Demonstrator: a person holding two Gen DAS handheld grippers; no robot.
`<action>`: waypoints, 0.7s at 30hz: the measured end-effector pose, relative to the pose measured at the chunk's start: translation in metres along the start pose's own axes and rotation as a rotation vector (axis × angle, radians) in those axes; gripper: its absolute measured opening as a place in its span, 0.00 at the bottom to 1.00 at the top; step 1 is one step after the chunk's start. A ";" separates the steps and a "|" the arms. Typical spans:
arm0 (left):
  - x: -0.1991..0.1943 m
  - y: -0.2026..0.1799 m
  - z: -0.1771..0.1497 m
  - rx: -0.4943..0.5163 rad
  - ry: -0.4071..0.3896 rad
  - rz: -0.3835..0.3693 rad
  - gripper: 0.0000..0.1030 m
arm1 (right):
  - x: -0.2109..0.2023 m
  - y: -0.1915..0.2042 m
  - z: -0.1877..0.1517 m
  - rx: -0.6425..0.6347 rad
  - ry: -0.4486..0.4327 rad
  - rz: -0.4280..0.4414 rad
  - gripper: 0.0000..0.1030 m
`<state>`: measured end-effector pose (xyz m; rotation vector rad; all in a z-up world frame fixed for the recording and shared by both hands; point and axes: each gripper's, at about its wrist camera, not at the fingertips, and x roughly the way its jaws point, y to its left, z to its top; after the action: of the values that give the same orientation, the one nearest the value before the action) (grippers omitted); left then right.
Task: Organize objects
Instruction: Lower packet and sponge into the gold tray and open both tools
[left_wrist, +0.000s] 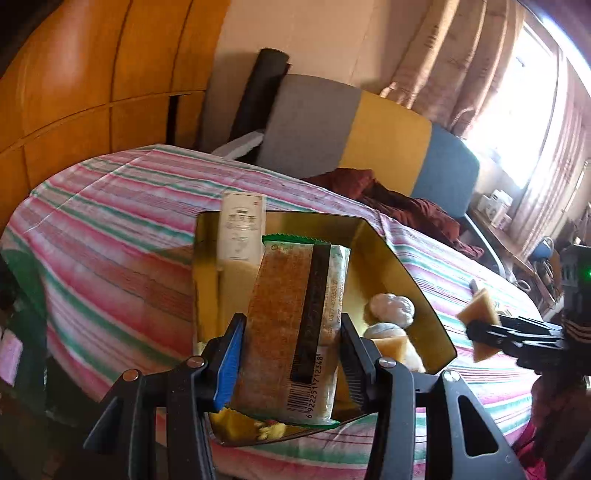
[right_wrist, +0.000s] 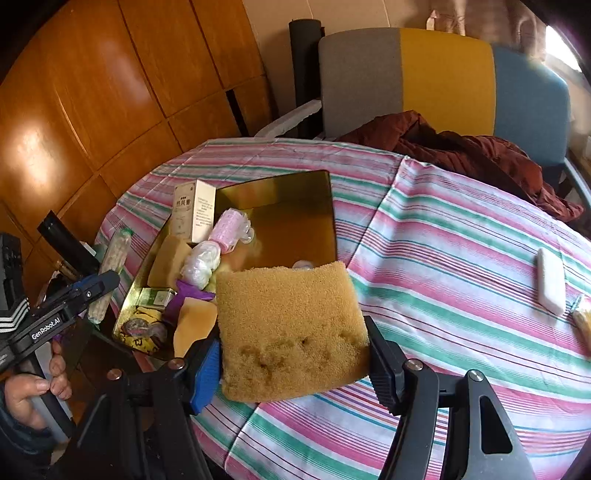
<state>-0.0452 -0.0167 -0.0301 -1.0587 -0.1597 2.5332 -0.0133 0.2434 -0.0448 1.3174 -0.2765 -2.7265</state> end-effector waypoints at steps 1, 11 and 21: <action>0.002 -0.003 0.002 0.004 0.000 -0.005 0.47 | 0.003 0.002 0.000 -0.002 0.005 -0.003 0.66; 0.018 -0.009 0.008 0.029 0.033 -0.045 0.47 | 0.017 0.008 0.001 -0.017 0.036 -0.001 0.67; 0.029 -0.021 0.025 0.057 0.049 -0.084 0.47 | 0.025 0.007 -0.001 -0.010 0.048 -0.003 0.69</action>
<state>-0.0751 0.0153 -0.0263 -1.0678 -0.1148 2.4206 -0.0282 0.2320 -0.0632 1.3795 -0.2575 -2.6906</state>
